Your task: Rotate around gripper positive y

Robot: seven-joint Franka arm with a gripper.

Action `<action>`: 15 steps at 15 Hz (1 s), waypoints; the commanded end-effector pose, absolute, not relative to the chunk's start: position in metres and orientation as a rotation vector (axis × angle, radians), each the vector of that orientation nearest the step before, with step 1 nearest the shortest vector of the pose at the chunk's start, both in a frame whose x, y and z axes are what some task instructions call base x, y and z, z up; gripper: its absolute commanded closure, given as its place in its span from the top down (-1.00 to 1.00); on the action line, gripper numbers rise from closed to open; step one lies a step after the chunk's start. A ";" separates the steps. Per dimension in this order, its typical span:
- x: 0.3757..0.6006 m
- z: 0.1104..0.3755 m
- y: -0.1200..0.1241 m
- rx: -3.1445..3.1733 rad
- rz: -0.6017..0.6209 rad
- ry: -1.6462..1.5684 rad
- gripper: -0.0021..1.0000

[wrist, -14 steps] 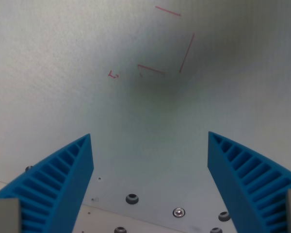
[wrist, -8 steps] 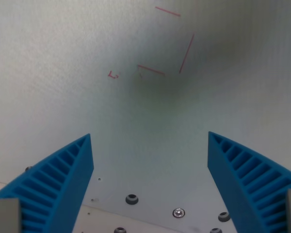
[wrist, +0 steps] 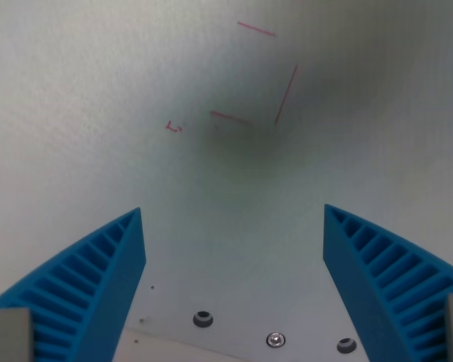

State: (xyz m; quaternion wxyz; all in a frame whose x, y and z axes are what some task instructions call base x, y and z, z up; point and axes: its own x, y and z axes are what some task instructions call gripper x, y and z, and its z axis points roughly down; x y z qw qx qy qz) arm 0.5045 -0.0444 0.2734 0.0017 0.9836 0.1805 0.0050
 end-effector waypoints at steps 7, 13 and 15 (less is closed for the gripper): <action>0.500 0.273 -0.045 3.111 0.366 0.575 1.00; 0.500 0.273 -0.045 3.109 0.476 0.575 1.00; 0.500 0.273 -0.045 3.108 0.513 0.574 1.00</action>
